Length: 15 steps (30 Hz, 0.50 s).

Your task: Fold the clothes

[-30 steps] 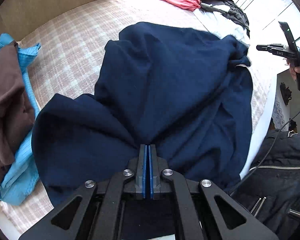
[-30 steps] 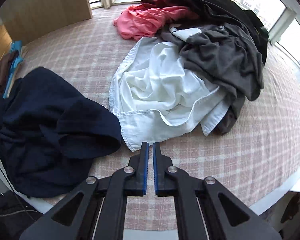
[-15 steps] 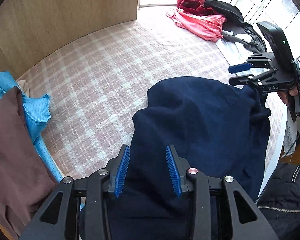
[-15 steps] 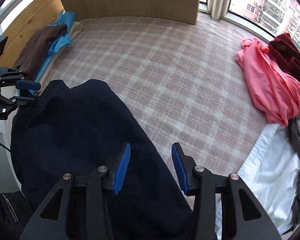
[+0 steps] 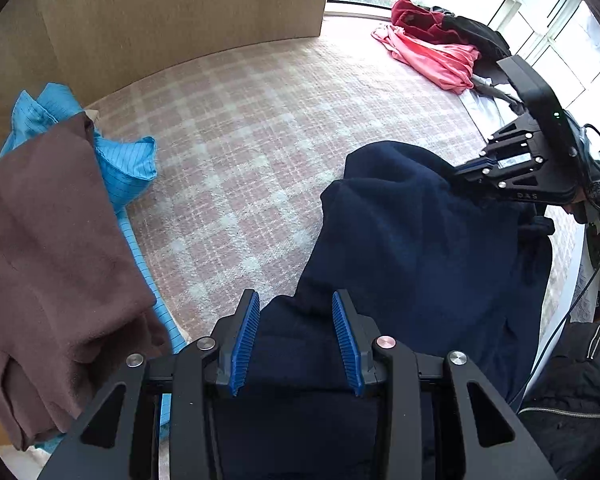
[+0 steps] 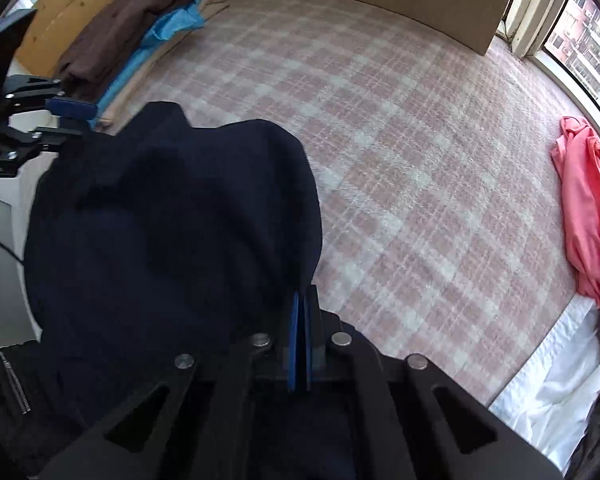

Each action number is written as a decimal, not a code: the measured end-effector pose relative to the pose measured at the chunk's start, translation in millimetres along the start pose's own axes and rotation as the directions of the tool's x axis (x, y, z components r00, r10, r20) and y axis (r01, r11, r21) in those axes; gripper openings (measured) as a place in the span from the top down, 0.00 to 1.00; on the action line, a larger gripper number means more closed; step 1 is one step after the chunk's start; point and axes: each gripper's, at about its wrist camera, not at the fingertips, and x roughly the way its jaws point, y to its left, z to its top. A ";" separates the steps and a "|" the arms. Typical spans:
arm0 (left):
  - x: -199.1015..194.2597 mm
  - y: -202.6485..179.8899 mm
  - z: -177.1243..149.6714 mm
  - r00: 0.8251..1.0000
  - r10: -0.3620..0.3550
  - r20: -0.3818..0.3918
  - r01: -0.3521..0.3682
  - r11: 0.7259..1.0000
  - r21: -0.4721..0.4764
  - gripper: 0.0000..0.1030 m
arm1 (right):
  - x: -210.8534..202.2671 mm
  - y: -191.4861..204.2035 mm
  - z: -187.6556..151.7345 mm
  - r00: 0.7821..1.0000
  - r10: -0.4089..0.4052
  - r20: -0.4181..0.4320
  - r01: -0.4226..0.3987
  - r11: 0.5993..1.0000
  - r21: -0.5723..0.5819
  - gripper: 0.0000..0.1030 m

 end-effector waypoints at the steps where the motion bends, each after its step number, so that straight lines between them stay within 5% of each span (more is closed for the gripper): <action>1: -1.7 -0.6 -0.5 1.000 0.004 0.002 -0.004 1.000 0.006 0.65 | -16.4 7.3 -7.7 1.000 -0.007 0.025 0.008 1.000 -0.006 0.98; 5: -3.4 -3.6 -3.7 1.000 0.020 -0.016 -0.019 0.999 0.034 0.65 | -95.5 20.6 -55.8 0.990 0.028 0.141 -0.034 0.999 0.040 0.98; 9: 1.1 -7.6 -7.8 0.998 0.013 -0.061 -0.009 0.998 0.065 0.64 | -134.1 11.7 -130.8 0.992 -0.032 0.120 0.011 0.985 0.174 0.98; 15: 16.0 -34.3 -3.2 0.993 -0.045 -0.112 0.060 0.989 0.135 0.59 | -79.5 -17.5 -214.6 0.999 0.013 -0.035 0.002 0.919 0.394 0.98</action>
